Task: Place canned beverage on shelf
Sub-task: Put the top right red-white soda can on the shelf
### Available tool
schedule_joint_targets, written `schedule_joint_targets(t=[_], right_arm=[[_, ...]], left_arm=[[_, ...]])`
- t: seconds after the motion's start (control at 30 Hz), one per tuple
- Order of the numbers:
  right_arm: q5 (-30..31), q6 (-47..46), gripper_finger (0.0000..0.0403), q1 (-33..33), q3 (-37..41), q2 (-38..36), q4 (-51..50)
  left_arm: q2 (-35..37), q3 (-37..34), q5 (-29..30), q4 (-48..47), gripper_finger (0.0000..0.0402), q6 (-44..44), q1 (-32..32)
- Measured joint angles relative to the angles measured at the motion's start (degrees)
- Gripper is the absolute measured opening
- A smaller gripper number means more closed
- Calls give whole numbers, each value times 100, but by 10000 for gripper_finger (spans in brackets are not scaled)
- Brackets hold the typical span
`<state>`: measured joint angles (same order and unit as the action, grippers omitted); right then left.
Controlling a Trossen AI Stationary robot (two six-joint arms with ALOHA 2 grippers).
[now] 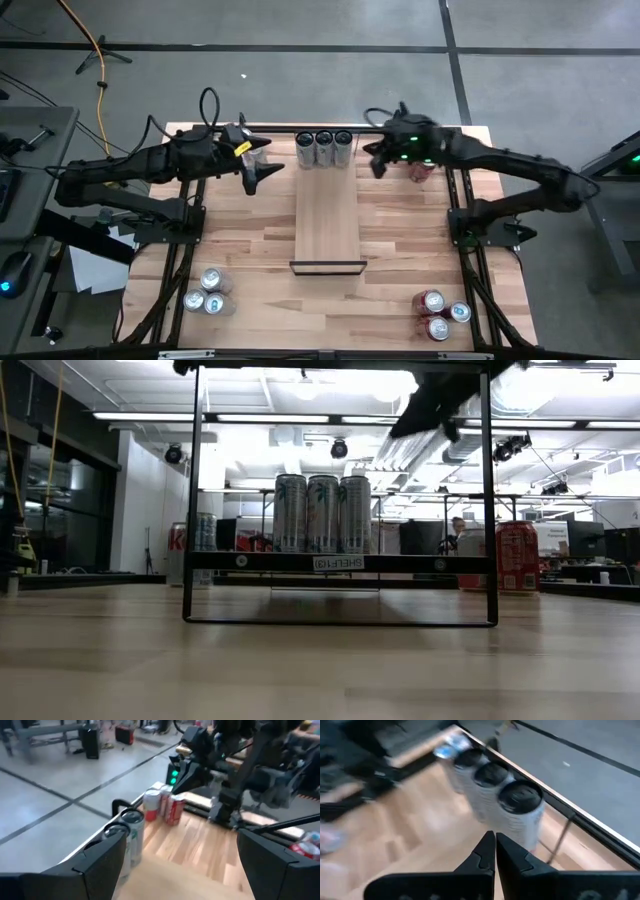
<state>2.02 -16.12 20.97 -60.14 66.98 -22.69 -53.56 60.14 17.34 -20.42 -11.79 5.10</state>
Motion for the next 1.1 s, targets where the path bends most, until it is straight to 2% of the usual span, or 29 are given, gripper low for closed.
schedule_joint_targets(t=[0.17, 0.3, 0.4, 0.6, 0.87, 0.97, 1.1], right_arm=[[-431, 69, 0, -197, 0, -835, -62], [-465, 121, 0, -505, 0, -1187, -185], [-448, 160, 0, -724, 0, -1259, -244], [-356, 175, 0, -931, 0, -1212, -260], [-347, -1093, 15, -711, 0, -1198, -573], [-144, -1404, 44, -553, 1, -1198, -898], [319, -1769, 117, -263, 2, -1198, -1714]], left_arm=[[145, -844, -532, 1208, 321, -139, 100], [358, -1694, -626, 2492, 321, -655, 112], [516, -1918, -629, 2950, 321, -734, 112], [571, -1928, -615, 2953, 321, -180, 114], [552, -1928, -472, 2930, 321, -155, 116], [552, -1928, -473, 2933, 321, -155, 114], [552, -1928, -474, 2932, 321, -153, 114]])
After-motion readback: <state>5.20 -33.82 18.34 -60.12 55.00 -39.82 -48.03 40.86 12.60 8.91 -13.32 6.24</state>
